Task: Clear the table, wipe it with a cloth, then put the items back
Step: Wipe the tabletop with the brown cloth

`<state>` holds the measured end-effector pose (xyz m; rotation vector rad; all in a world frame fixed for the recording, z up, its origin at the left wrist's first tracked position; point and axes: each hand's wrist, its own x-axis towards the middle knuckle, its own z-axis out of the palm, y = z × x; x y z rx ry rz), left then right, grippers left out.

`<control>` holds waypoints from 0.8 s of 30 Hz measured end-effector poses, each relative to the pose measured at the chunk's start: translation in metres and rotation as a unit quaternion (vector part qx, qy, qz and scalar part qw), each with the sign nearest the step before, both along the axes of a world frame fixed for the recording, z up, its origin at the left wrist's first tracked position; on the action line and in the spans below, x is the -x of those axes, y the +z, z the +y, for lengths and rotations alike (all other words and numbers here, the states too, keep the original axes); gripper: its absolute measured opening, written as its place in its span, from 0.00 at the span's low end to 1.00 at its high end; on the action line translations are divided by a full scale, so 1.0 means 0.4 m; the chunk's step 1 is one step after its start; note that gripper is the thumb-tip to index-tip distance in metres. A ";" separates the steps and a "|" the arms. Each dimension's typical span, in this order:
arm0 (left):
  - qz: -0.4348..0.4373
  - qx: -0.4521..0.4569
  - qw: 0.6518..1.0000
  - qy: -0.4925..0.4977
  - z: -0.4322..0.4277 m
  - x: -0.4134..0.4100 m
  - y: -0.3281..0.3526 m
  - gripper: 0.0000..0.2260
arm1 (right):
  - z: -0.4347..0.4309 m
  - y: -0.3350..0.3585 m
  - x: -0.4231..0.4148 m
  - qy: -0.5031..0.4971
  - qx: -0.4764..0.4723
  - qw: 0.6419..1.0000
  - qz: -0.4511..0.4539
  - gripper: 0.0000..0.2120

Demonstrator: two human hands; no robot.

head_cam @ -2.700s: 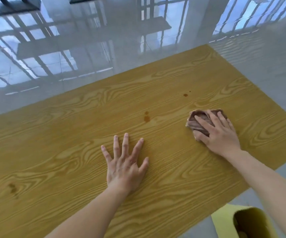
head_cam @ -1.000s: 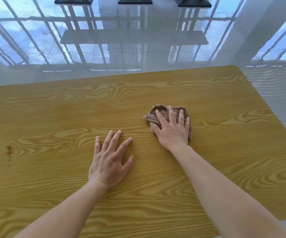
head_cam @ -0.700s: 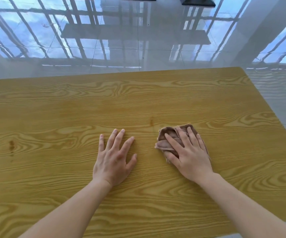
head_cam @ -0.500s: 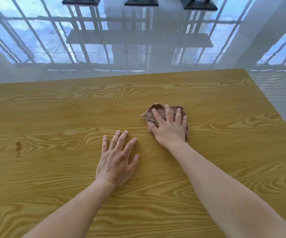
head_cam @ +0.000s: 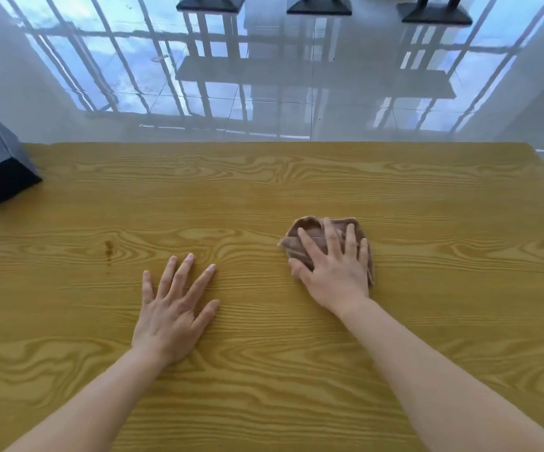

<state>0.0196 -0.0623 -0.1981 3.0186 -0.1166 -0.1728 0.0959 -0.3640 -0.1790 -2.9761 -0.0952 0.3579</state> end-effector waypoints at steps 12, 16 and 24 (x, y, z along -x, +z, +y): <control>-0.009 -0.004 1.000 0.008 -0.008 -0.002 0.011 0.30 | 0.167 0.007 -0.195 -0.037 -0.015 0.999 0.027 0.32; -0.018 0.000 1.000 0.006 -0.010 -0.001 0.013 0.29 | 0.193 0.002 -0.018 0.218 0.000 0.975 -0.036 0.29; 0.003 -0.007 1.000 0.006 -0.012 -0.004 0.016 0.30 | 0.093 0.022 -0.222 -0.024 -0.001 1.000 0.020 0.31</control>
